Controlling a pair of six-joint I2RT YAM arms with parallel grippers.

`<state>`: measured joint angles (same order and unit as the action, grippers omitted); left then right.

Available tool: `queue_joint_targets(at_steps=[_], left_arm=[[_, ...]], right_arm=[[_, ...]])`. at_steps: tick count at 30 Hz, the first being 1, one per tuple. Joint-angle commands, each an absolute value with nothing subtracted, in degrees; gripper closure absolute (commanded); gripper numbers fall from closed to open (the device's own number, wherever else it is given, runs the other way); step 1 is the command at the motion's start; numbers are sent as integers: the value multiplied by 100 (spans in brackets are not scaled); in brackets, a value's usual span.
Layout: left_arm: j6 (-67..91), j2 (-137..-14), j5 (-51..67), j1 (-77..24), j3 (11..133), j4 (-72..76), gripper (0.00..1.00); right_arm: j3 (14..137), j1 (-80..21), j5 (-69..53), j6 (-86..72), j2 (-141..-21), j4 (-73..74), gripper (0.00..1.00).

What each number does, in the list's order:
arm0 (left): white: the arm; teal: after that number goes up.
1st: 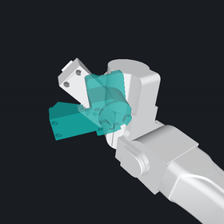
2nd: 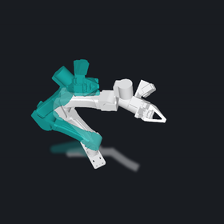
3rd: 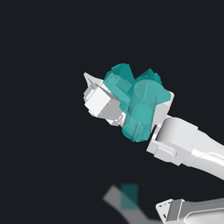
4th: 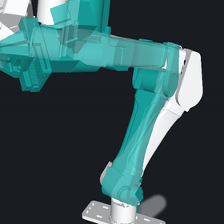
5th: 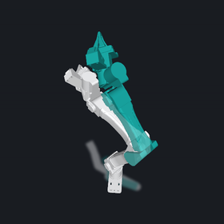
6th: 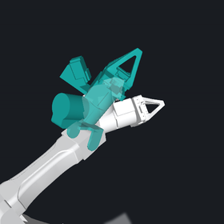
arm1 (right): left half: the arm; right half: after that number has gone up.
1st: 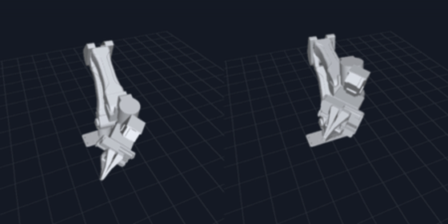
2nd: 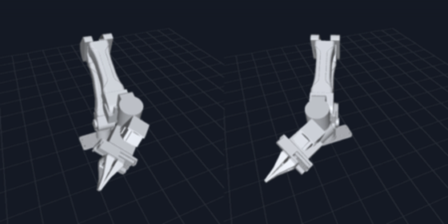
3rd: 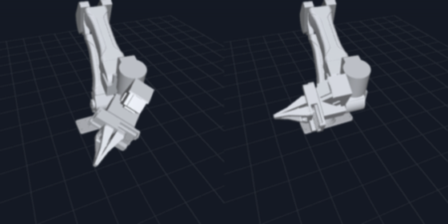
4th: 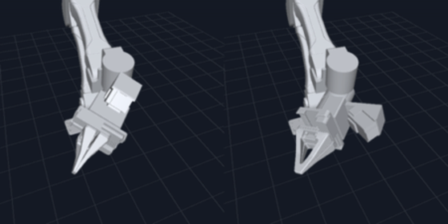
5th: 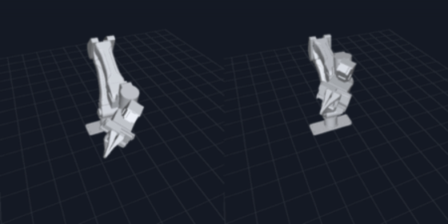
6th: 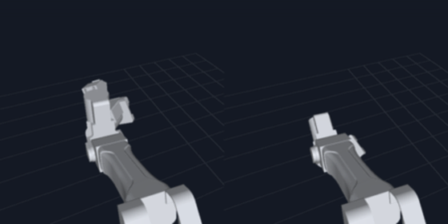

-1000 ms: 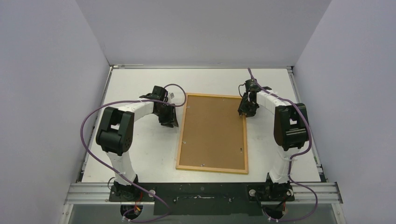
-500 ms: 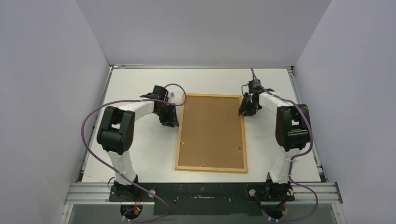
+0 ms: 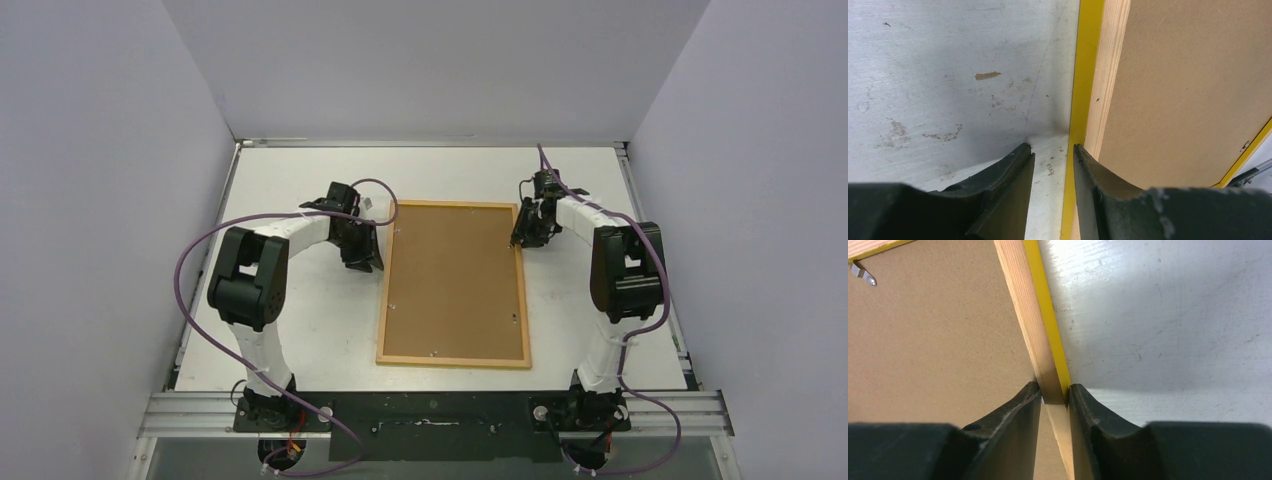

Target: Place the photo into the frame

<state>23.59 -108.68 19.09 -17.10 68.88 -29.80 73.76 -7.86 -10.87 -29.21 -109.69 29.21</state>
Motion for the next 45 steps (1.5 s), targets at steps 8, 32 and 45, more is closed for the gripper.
queue_joint_targets(at_steps=[8,32,45], left_arm=[[2071,-10981,2103,-1701,7497,-3175,58],[2545,-9806,1630,-1661,6056,-2390,55],[2759,-9852,1731,-1687,5715,-2028,55]], right_arm=[[8054,-883,-1351,-2944,-10301,3742,47],[4886,-2116,-241,-3208,-7707,4624,28],[4710,-2402,-18,-3241,-8218,4410,37]])
